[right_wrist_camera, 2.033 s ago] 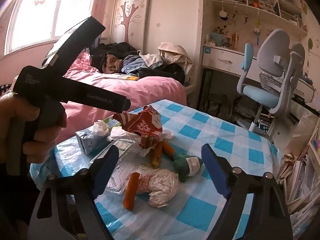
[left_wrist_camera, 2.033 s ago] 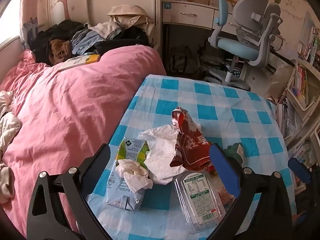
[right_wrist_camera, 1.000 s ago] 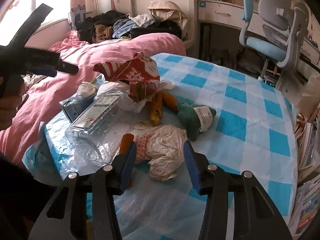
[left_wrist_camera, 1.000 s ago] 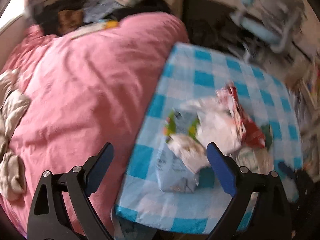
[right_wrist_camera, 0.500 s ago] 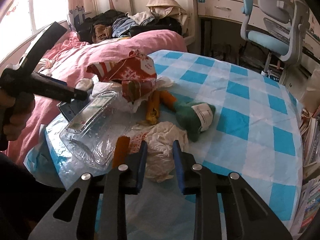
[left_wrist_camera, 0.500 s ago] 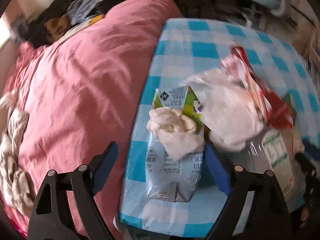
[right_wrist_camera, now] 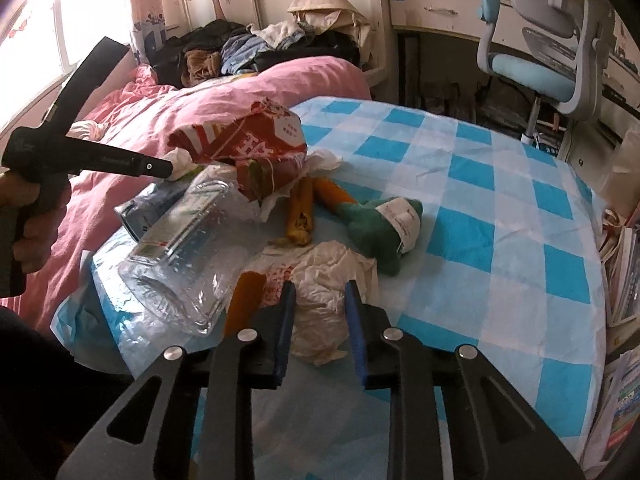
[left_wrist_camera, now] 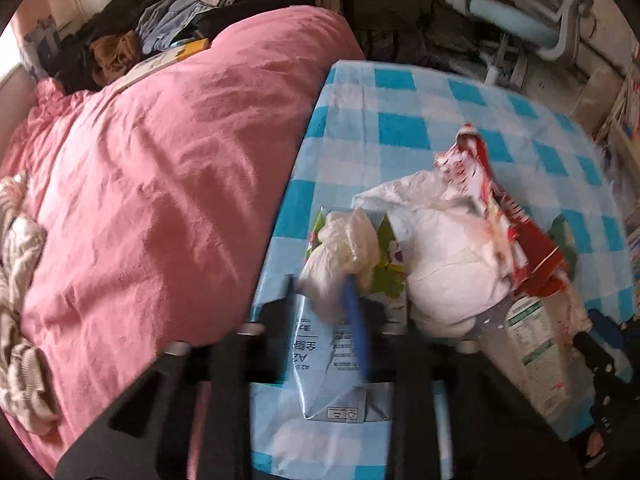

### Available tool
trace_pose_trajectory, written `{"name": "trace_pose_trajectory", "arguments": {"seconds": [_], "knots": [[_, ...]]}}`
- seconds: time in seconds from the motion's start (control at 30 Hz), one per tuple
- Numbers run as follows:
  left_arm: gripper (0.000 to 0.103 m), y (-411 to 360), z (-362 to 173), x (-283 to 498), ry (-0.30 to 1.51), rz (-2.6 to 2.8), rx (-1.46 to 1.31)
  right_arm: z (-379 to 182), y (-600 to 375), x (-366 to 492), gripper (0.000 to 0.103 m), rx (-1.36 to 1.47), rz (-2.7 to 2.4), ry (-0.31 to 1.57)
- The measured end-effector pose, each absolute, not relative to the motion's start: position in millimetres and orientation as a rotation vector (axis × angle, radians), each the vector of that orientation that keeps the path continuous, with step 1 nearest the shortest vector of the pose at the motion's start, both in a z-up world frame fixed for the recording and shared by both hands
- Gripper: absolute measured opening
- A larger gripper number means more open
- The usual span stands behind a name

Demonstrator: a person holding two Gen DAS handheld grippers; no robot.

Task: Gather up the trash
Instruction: 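Grasp the white tissue with the left tool while the right tool grasps the white plastic bag, then carry tissue and bag over the yellow wastebasket and open both tools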

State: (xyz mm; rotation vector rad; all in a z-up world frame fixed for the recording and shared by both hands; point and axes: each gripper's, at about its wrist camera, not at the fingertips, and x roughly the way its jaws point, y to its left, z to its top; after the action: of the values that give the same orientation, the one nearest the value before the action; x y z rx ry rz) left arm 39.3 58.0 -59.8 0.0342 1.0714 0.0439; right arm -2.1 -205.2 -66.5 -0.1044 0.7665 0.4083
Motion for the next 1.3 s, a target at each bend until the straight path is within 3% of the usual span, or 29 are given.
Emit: {"name": "trace_pose_trajectory", "arguments": {"seconds": [0.13,0.57,0.8,1.3], "knots": [[0.008,60,-48,32,1.015,0.031,0.011,-59,-211,-5,0.024,-0.094,0.398,0.747],[0.007,67,-31,12,0.931,-0.031,-0.071,-30,-231,-22,0.024,0.0,0.435,0.7],[0.006,61,-15,-52,0.884,-0.123,-0.168,-4,-239,-60,0.024,0.016,0.51,0.636],[0.007,-21,-87,-207,1.165,-0.25,0.002,-82,-183,-191,0.025,-0.197,0.683,0.928]]}}
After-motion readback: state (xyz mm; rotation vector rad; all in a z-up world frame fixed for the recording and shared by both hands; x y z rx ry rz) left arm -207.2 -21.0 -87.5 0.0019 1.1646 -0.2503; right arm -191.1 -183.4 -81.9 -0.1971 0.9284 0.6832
